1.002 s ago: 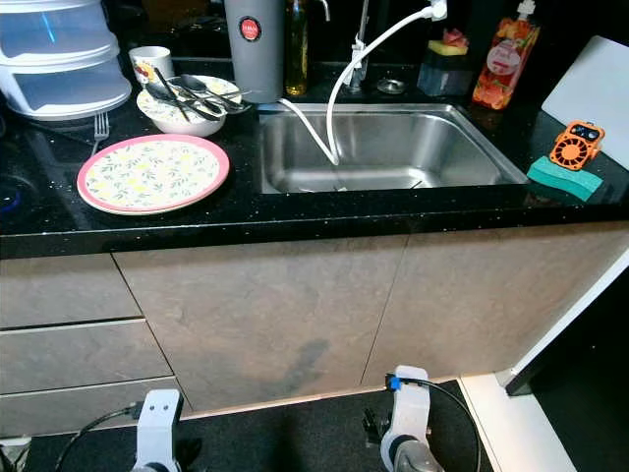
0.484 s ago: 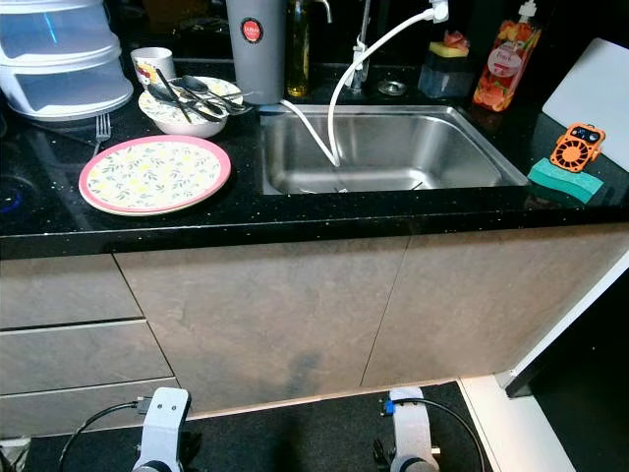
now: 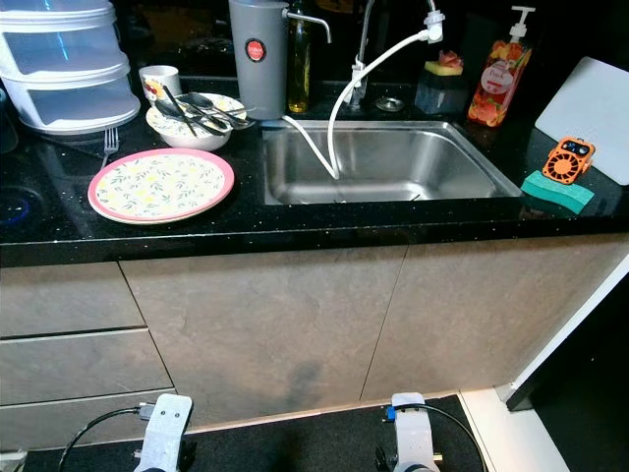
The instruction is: Kitchen organization
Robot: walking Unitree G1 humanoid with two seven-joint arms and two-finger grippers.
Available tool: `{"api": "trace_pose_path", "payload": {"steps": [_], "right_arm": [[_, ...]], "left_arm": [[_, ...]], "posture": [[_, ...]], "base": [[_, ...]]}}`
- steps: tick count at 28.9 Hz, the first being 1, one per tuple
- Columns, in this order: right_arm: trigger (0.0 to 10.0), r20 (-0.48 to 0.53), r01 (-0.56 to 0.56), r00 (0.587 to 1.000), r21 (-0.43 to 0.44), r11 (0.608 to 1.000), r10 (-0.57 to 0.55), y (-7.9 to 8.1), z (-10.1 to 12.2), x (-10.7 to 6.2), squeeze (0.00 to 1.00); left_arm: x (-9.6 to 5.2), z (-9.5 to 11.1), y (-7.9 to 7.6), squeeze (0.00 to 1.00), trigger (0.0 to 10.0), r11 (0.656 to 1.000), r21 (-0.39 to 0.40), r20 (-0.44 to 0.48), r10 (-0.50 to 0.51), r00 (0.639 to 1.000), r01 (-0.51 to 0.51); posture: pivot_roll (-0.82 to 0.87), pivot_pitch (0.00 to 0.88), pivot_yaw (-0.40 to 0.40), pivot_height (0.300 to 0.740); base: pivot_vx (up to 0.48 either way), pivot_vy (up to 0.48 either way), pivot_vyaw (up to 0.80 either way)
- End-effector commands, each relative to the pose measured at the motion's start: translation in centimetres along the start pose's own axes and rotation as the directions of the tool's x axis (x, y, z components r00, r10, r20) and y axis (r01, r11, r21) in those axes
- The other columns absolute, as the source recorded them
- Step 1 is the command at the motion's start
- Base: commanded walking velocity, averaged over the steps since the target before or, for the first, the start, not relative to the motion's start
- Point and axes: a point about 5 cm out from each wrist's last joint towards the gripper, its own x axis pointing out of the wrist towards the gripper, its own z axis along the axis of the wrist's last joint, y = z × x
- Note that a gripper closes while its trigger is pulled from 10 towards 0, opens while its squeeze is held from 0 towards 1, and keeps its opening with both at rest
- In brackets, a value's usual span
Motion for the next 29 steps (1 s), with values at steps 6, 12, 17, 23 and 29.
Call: {"api": "trace_pose_path", "payload": {"steps": [6, 12, 17, 23, 29], "right_arm": [[10.0, -0.037, 0.006, 0.999, 0.002, 1.0, -0.006, -0.1, -0.8, -0.2, 0.0], [10.0, -0.059, -0.011, 0.998, 0.045, 0.999, 0.014, 0.2, -0.9, -0.1, 0.0], [10.0, -0.049, -0.009, 0.999, 0.065, 0.998, 0.012, 0.2, -0.8, -0.1, 0.0], [10.0, -0.046, -0.005, 0.999, 0.056, 0.998, 0.007, 0.2, -0.9, -0.2, 0.0], [10.0, -0.045, 0.006, 0.999, 0.025, 1.0, -0.005, -0.1, -1.0, -0.2, 0.0]], "left_arm": [[0.1, -0.3, -1.0, 0.0, 10.0, 0.998, -0.052, -0.016, -0.039, 0.999, 0.038], [0.2, 0.2, -1.1, 0.0, 10.0, 0.994, -0.099, 0.011, -0.047, 0.999, 0.048], [0.1, -0.1, -0.5, 0.0, 10.0, 0.994, -0.105, 0.001, 0.007, 1.0, -0.007], [-0.1, -0.4, 0.5, 0.0, 10.0, 0.989, -0.134, -0.015, 0.058, 0.998, -0.059], [-0.1, -0.4, 0.4, 0.0, 10.0, 0.992, -0.12, -0.02, 0.046, 0.999, -0.048]], "posture": [[0.01, 0.063, -0.049, 0.74], [0.01, 0.101, -0.046, 0.74], [0.01, 0.1, -0.045, 0.74], [0.0, 0.11, -0.042, 0.74], [0.0, 0.115, -0.044, 0.74]], "base": [[0.0, 0.0, 0.0], [0.0, 0.0, 0.0], [0.0, 0.0, 0.0], [0.0, 0.0, 0.0], [0.0, 0.0, 0.0]]}}
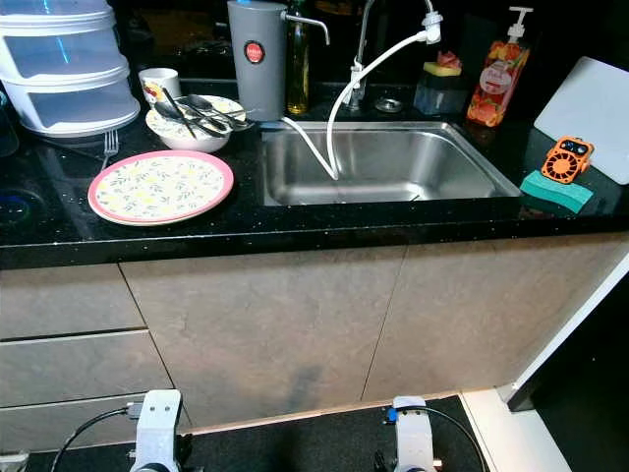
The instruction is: Kitchen organization
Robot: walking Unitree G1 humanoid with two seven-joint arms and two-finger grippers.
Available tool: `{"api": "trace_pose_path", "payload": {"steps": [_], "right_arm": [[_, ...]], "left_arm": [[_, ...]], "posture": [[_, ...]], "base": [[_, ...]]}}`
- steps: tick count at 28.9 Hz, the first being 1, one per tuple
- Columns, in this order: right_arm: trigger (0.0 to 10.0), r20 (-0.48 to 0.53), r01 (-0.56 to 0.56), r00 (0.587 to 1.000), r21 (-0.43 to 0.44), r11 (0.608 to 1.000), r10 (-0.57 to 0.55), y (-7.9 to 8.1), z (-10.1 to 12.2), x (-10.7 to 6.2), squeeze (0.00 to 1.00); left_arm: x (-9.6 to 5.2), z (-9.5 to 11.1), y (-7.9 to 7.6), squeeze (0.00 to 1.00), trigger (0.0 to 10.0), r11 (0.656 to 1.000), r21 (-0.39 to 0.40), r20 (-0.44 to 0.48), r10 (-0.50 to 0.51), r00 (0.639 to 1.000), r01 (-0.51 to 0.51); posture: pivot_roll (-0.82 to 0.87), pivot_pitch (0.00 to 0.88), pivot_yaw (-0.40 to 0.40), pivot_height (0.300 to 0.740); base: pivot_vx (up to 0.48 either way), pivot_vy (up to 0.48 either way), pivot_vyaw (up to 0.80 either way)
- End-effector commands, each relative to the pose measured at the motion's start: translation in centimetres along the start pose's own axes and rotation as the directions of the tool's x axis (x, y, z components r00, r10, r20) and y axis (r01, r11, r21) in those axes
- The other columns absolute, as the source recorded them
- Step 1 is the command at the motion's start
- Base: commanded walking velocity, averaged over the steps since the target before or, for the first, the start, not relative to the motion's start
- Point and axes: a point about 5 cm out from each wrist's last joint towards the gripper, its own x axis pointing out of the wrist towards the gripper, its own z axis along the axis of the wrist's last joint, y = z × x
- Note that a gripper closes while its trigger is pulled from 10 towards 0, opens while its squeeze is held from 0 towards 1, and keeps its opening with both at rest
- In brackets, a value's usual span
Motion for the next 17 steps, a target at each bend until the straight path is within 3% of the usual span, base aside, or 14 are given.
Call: {"api": "trace_pose_path", "payload": {"steps": [1, 17], "right_arm": [[10.0, -0.017, 0.017, 1.0, -0.028, 0.999, -0.018, -0.35, -0.63, -0.18, 0.0], [10.0, -0.027, 0.016, 0.999, -0.031, 0.999, -0.017, 0.22, -1.15, -0.28, 0.0]], "left_arm": [[-0.26, -0.87, 0.25, 0.0, 10.0, 1.0, 0.017, -0.039, -0.003, 0.999, 0.003], [-0.24, -0.96, 0.12, 0.0, 10.0, 0.996, 0.088, -0.052, -0.007, 0.999, 0.011]], "posture": [[0.01, 0.114, -0.046, 0.74], [0.01, 0.12, -0.043, 0.74]], "base": [[0.0, 0.0, 0.0], [0.0, 0.0, 0.0]]}}
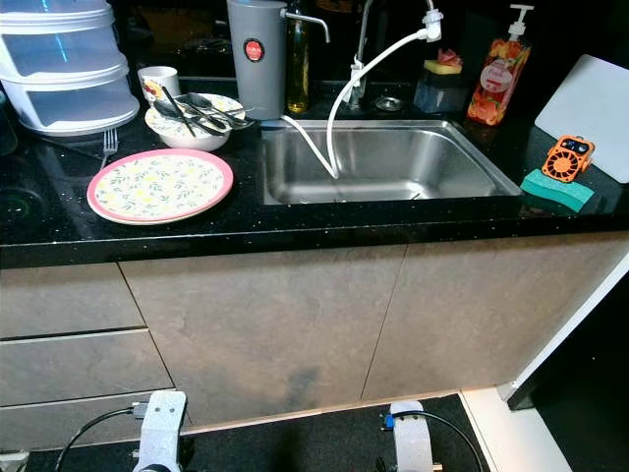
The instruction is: Kitchen organization
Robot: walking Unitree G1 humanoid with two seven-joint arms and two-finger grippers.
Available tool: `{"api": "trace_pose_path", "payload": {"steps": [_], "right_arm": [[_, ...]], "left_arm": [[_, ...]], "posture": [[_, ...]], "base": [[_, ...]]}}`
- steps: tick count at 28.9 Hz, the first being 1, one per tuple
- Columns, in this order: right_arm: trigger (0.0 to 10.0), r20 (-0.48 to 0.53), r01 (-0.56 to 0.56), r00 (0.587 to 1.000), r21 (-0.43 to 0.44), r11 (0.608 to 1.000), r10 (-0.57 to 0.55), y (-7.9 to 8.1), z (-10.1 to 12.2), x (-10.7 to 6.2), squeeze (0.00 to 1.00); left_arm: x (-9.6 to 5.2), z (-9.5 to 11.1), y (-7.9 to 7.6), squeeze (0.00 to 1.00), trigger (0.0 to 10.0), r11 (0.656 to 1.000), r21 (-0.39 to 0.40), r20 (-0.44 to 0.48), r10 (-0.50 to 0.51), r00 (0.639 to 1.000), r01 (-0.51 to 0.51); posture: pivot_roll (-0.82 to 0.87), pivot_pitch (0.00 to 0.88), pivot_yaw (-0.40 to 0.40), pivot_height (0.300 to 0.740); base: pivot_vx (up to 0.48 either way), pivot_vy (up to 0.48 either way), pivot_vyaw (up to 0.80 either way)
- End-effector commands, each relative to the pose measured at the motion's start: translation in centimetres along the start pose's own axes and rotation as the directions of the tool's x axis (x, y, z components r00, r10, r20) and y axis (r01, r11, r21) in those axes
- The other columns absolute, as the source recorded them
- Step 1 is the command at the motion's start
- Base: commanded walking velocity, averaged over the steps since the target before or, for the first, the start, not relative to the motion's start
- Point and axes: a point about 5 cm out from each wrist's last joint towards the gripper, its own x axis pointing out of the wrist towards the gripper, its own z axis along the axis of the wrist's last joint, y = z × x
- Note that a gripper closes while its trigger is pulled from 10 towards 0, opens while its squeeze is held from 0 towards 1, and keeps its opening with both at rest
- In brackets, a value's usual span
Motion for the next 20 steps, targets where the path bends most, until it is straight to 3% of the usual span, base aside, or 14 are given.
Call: {"api": "trace_pose_path", "payload": {"steps": [1, 20], "right_arm": [[10.0, -0.015, 0.009, 1.0, 0.005, 1.0, -0.009, -0.01, -0.61, -0.14, 0.0], [10.0, -0.015, 0.007, 1.0, 0.001, 1.0, -0.007, 0.37, 0.27, 0.15, 0.0]], "left_arm": [[-0.25, -0.85, 0.53, 0.0, 10.0, 1.0, 0.014, -0.04, 0.012, 0.999, -0.012], [-0.29, -0.93, 0.22, 0.0, 10.0, 0.999, 0.035, -0.037, -0.003, 0.999, 0.004]], "posture": [[0.01, 0.118, -0.043, 0.74], [0.01, 0.122, -0.041, 0.74]], "base": [[0.0, 0.0, 0.0], [0.0, 0.0, 0.0]]}}
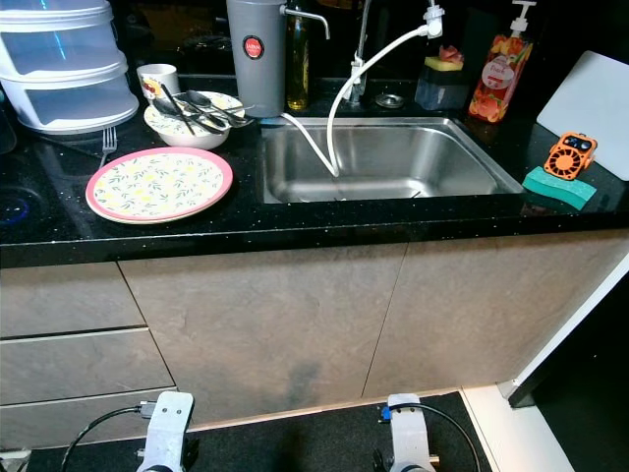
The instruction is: Kitchen organization
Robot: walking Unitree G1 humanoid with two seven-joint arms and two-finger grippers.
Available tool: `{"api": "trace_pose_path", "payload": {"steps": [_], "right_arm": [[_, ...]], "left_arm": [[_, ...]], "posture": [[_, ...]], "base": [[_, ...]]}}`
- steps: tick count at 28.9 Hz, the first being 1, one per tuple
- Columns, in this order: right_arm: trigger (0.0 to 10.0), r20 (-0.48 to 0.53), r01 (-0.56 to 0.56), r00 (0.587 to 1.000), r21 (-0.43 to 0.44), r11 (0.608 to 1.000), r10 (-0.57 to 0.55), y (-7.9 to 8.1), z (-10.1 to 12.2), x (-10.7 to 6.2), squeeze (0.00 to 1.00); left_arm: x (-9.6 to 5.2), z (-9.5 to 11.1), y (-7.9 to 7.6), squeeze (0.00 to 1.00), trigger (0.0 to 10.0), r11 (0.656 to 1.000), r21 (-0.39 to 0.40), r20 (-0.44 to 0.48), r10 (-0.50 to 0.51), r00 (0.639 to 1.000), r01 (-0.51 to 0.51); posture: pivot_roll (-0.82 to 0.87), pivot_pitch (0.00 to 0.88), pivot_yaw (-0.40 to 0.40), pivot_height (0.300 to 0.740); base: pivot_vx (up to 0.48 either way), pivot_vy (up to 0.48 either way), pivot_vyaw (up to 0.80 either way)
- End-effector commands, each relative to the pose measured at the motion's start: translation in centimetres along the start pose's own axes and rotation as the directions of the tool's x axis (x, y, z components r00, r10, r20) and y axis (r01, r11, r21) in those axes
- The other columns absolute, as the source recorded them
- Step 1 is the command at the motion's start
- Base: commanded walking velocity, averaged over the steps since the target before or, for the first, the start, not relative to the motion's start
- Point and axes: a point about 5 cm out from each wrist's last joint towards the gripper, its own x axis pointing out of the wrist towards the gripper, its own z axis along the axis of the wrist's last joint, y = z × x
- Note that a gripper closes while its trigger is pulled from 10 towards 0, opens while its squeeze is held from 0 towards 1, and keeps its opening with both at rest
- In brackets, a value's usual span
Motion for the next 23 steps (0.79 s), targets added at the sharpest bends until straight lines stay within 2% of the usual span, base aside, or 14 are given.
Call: {"api": "trace_pose_path", "payload": {"steps": [1, 10, 16, 23], "right_arm": [[10.0, -0.026, 0.001, 1.0, 0.003, 1.0, -0.001, 0.0, -0.7, -0.1, 0.0], [10.0, -0.028, 0.001, 1.0, 0.002, 1.0, -0.001, 0.0, -1.2, -0.3, 0.0], [10.0, -0.02, 0.003, 1.0, -0.001, 1.0, -0.003, -0.7, -0.7, -0.2, 0.0], [10.0, -0.02, 0.005, 1.0, -0.003, 1.0, -0.005, -1.3, -0.7, -0.2, 0.0]], "left_arm": [[-0.3, -0.8, 0.4, 0.0, 10.0, 1.0, 0.016, -0.028, 0.006, 1.0, -0.006], [-0.3, -0.8, 0.5, 0.0, 10.0, 1.0, 0.018, -0.028, 0.002, 1.0, -0.001], [-0.2, -0.6, 0.4, 0.0, 10.0, 1.0, 0.016, -0.018, -0.007, 1.0, 0.007], [-0.2, -0.3, 0.5, 0.0, 10.0, 0.999, -0.039, 0.01, -0.003, 1.0, 0.003]], "posture": [[0.01, 0.119, -0.041, 0.74], [0.01, 0.115, -0.041, 0.74], [0.0, 0.108, -0.042, 0.74], [0.0, 0.113, -0.041, 0.74]], "base": [[0.0, 0.0, 0.0], [0.0, 0.0, 0.0], [0.0, 0.0, 0.0], [0.0, 0.0, 0.0]]}}
